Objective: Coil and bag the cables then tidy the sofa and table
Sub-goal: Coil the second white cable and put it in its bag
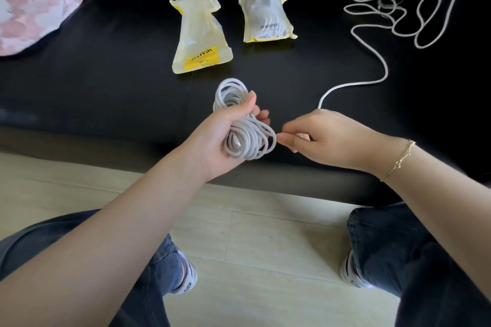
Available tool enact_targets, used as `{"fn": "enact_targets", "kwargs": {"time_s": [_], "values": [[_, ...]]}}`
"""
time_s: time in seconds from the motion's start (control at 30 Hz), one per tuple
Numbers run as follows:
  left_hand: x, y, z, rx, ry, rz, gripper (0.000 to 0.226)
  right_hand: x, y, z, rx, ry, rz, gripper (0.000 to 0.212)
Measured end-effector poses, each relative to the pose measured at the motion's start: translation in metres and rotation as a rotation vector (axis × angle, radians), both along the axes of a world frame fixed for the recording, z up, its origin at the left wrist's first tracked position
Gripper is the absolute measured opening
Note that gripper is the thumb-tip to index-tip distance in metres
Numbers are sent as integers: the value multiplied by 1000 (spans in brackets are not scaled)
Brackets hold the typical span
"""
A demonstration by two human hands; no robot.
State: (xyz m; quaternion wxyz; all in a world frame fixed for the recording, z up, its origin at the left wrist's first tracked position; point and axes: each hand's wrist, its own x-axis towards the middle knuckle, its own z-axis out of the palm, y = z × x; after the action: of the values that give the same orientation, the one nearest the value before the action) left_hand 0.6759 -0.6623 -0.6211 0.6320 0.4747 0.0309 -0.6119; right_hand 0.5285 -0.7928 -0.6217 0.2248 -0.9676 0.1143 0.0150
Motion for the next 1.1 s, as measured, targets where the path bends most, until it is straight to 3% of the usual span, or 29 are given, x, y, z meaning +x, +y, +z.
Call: {"fn": "enact_targets", "kwargs": {"time_s": [0.17, 0.27, 0.37, 0.47, 0.6, 0.67, 0.8, 1.1], "values": [[1, 2, 2, -115, 205, 115, 17, 1, -1, 5, 141, 140, -82, 48], [2, 3, 1, -106, 131, 102, 14, 2, -1, 8, 176, 236, -83, 45], [2, 1, 3, -32, 25, 97, 14, 1, 1, 6, 60, 347, -67, 50], [5, 0, 6, 131, -212, 76, 13, -2, -3, 8, -64, 385, -92, 52], [13, 1, -5, 330, -776, -80, 21, -5, -14, 11, -114, 390, -156, 41], [15, 4, -9, 341, -865, -132, 27, -5, -17, 11, 0, 345, -185, 33], [14, 4, -13, 325, -896, -288, 23, -2, -12, 17, 268, 60, -212, 24], [9, 1, -9, 169, -716, -309, 16, -2, -9, 20, 467, -147, -238, 24]]}}
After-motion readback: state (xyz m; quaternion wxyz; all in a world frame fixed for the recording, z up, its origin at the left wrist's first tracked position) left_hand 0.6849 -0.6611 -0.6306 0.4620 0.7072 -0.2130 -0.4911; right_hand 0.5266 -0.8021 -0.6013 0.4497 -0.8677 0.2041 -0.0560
